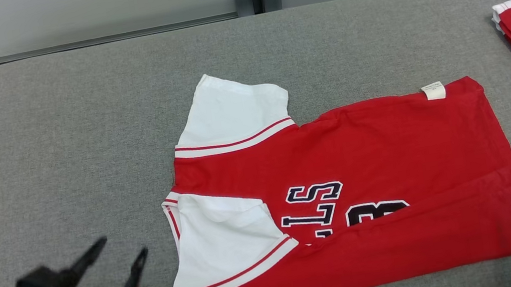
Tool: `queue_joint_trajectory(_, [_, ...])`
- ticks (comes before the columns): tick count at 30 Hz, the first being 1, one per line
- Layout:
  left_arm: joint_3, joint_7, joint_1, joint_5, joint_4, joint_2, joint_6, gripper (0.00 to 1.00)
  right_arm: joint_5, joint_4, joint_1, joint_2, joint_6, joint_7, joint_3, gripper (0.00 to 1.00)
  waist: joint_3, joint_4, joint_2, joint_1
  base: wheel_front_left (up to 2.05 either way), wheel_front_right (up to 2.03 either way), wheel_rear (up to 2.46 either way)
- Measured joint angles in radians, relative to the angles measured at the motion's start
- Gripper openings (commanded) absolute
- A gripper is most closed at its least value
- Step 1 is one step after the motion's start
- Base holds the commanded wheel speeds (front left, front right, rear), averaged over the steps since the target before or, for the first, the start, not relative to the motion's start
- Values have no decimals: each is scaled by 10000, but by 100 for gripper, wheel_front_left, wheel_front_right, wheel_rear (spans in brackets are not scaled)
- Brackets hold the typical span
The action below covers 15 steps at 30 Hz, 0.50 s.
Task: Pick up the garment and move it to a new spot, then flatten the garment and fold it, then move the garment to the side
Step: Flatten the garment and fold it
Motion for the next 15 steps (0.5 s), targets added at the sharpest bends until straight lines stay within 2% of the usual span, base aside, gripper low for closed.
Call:
queue_joint_trajectory(2, [255,190,-1056,-84,-224,-132,-288,100,-127,-40,-336,119,-2,-67,318,100,43,26,0,0,0,0,0])
queue_joint_trajectory(5, [307,968,-2968,-545,6,-529,-1114,100,-257,-33,-1015,98,0,-75,832,100,200,-23,0,0,0,0,0])
queue_joint_trajectory(6, [297,1260,-3701,-616,301,-623,-1421,100,-291,-23,-1299,-2,0,-79,989,100,284,-62,0,0,0,0,0])
queue_joint_trajectory(10, [274,2000,-6357,-686,1988,-1304,-2155,100,-364,215,-2345,-186,2,-81,1825,100,673,-395,0,0,0,0,0])
queue_joint_trajectory(13, [4,2569,-7769,-706,3304,-1801,-2700,100,-389,564,-3086,-245,0,-224,2397,100,1022,-739,0,0,0,0,0])
queue_joint_trajectory(15, [-330,3049,-8484,-662,4144,-1939,-2966,100,-336,851,-3536,-159,4,-410,2715,100,1277,-981,0,0,0,0,0])
